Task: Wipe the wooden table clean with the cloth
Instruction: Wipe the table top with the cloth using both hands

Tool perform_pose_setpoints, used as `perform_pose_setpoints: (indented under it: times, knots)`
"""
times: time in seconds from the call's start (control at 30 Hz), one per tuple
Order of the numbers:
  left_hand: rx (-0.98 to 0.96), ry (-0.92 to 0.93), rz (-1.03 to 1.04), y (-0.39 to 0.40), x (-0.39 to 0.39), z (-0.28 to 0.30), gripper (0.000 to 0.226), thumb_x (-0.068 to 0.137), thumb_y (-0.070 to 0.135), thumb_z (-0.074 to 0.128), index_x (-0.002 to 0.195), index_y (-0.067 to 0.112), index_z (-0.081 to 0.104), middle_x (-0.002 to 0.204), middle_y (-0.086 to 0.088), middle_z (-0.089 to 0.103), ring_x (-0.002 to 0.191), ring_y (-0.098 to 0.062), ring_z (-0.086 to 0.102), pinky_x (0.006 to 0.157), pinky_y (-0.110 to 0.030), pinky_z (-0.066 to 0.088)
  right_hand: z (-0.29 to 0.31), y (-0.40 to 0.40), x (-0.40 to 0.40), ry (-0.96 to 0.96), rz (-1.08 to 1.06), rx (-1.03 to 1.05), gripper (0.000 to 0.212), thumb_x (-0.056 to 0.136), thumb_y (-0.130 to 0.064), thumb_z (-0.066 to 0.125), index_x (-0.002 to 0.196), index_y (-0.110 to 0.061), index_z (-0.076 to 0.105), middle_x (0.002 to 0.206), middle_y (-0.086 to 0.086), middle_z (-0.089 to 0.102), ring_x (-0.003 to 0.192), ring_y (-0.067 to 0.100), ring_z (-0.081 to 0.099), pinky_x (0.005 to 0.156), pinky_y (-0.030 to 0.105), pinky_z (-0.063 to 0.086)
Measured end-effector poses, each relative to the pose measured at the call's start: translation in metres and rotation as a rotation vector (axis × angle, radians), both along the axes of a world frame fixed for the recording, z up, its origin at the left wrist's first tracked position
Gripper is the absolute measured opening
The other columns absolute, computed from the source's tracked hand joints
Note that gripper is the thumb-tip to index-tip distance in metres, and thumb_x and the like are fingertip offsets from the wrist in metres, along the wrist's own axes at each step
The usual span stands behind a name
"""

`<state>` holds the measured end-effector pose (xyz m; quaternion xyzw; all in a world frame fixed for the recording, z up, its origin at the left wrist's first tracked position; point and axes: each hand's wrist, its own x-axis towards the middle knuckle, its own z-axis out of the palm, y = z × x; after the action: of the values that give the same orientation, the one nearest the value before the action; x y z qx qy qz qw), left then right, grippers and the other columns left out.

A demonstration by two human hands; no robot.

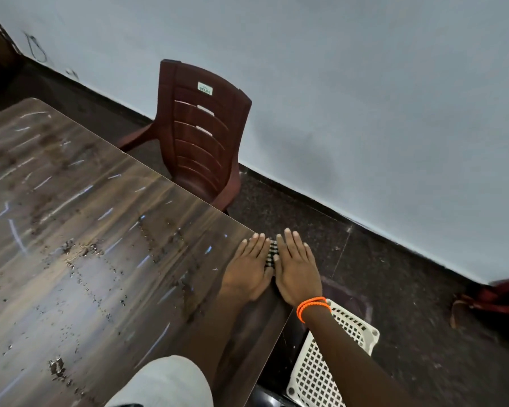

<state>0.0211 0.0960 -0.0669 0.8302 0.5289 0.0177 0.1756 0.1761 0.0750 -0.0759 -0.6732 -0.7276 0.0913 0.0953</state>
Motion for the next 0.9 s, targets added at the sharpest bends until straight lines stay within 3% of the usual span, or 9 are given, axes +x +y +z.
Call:
perform_pose_setpoints:
  times: [0.1, 0.33, 0.5, 0.77, 0.9]
  knots:
    - [-0.008, -0.023, -0.014, -0.005, -0.001, -0.004, 0.087, 0.085, 0.048, 0.002, 0.161, 0.009, 0.007, 0.171, -0.008, 0.002, 0.157, -0.017, -0.008, 0.125, -0.033, -0.011, -0.010, 0.000, -0.003, -0.001, 0.057, -0.073, 0.063, 0.101, -0.038, 0.015, 0.157, -0.014, 0.033, 0.166, 0.006, 0.028, 0.155, 0.023, 0.020, 0.125, 0.038, 0.012]
    - [0.004, -0.106, -0.114, -0.049, -0.010, -0.011, 0.075, 0.094, 0.040, 0.019, 0.161, 0.007, 0.013, 0.170, -0.009, 0.005, 0.157, -0.018, -0.008, 0.128, -0.038, -0.002, -0.021, -0.071, -0.012, 0.016, -0.021, -0.026, 0.059, 0.104, -0.033, 0.030, 0.160, -0.015, 0.025, 0.169, 0.003, 0.018, 0.157, 0.020, 0.009, 0.123, 0.046, 0.017]
    - [0.027, -0.143, -0.196, -0.085, -0.009, -0.014, 0.072, 0.096, 0.035, 0.039, 0.160, 0.006, 0.023, 0.169, -0.011, 0.014, 0.157, -0.021, 0.004, 0.125, -0.039, 0.006, -0.022, -0.123, -0.019, 0.027, -0.137, -0.045, 0.064, 0.099, -0.034, 0.037, 0.160, -0.016, 0.026, 0.169, 0.002, 0.020, 0.156, 0.020, 0.013, 0.122, 0.048, 0.020]
    - [0.055, -0.042, -0.127, -0.019, 0.003, -0.015, 0.071, 0.096, 0.041, 0.021, 0.159, 0.007, 0.026, 0.167, -0.011, 0.022, 0.156, -0.020, 0.009, 0.125, -0.040, 0.004, -0.024, -0.048, -0.012, -0.053, -0.128, -0.027, 0.068, 0.091, -0.034, 0.035, 0.155, -0.009, 0.037, 0.162, 0.011, 0.035, 0.151, 0.027, 0.028, 0.121, 0.047, 0.014]
    - [0.072, 0.020, -0.083, 0.000, -0.018, -0.013, 0.080, 0.091, 0.046, 0.005, 0.162, 0.010, 0.015, 0.170, -0.007, 0.010, 0.157, -0.017, -0.001, 0.127, -0.039, -0.003, -0.026, -0.020, -0.034, -0.085, -0.075, -0.091, 0.072, 0.093, -0.039, 0.027, 0.159, -0.010, 0.025, 0.168, 0.011, 0.019, 0.156, 0.026, 0.011, 0.123, 0.047, 0.007]
